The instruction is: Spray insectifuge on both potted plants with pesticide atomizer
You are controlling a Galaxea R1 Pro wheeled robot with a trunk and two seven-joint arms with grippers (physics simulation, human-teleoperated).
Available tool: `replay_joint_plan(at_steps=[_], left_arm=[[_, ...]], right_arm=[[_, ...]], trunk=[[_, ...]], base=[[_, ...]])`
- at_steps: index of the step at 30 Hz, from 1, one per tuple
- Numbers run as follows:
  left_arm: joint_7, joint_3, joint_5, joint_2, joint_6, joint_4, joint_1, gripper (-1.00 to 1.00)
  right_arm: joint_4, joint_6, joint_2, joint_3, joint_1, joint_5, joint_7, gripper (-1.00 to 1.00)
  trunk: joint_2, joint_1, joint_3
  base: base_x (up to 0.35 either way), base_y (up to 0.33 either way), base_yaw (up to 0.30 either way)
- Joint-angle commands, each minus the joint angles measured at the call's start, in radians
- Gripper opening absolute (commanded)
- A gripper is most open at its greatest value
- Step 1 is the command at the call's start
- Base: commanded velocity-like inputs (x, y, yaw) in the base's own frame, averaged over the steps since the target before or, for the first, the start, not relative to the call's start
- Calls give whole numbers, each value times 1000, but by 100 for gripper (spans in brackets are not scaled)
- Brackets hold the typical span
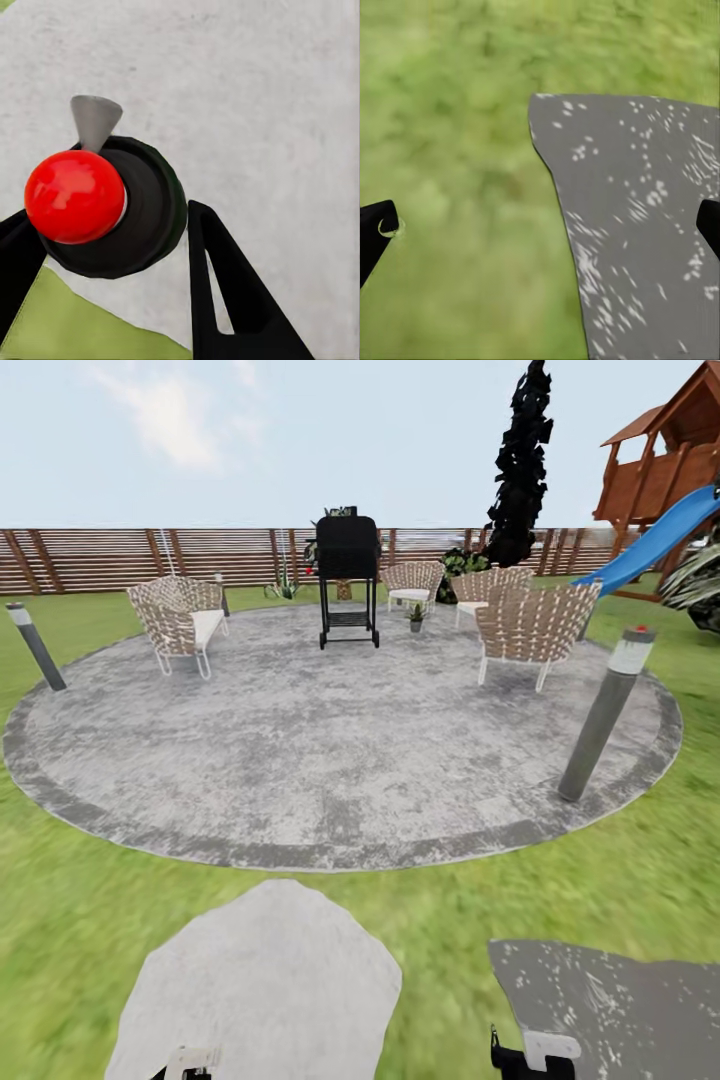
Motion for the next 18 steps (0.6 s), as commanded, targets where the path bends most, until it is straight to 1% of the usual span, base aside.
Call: replay_joint_plan(at_steps=[1,18], left_arm=[[0,0,3,0,-3,1,-1,-100],[0,0,3,0,-3,1,-1,-100]], right_arm=[[1,-2,0,-7,-1,11,-4,100],[1,-2,2,-7,-1,11,-4,100]], trunk=[[0,0,-1],[0,0,-1]], base=[[336,0,0],[336,0,0]])
